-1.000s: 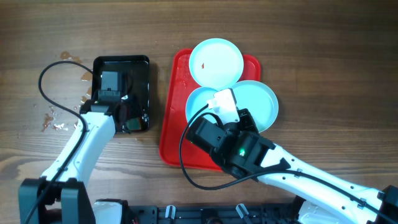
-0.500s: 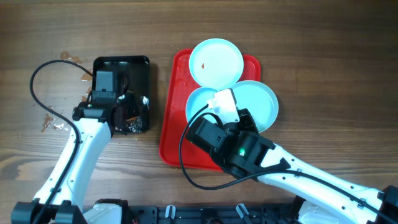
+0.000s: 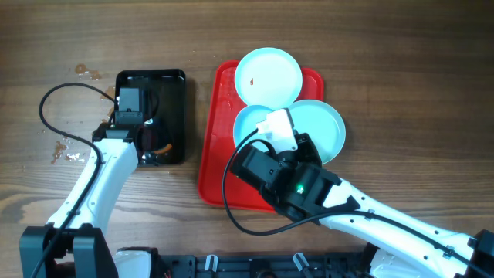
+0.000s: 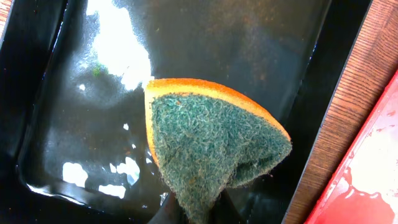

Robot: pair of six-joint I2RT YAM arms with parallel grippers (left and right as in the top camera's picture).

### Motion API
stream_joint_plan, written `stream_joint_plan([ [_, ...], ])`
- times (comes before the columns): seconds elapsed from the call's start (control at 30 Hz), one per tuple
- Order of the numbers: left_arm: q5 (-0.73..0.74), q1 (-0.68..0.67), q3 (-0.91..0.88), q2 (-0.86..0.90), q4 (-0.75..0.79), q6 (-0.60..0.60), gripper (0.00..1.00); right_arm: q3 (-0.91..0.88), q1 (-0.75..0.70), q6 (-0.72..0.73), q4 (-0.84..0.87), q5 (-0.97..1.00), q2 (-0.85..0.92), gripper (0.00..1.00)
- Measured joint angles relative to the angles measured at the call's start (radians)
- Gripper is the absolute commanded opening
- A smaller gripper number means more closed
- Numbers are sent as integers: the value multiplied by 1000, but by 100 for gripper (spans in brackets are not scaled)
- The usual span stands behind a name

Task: Clean dirty plates on tray and stack at the side

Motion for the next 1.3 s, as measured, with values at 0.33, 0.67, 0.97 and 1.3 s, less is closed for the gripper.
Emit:
stream_joint_plan([
  [0.33,7,0,0,0,-7,0,4,0,34,-333,141,151,4,4],
  [0.67,7,0,0,0,24,23,4,3,-13,-145,52,10,4,4],
  [0.97,7,1,0,0,27,23,4,96,-887,19,-35,-711,-208,4],
  [1.3,7,1,0,0,27,23,4,84,-1479,33,35,-896,233,27],
])
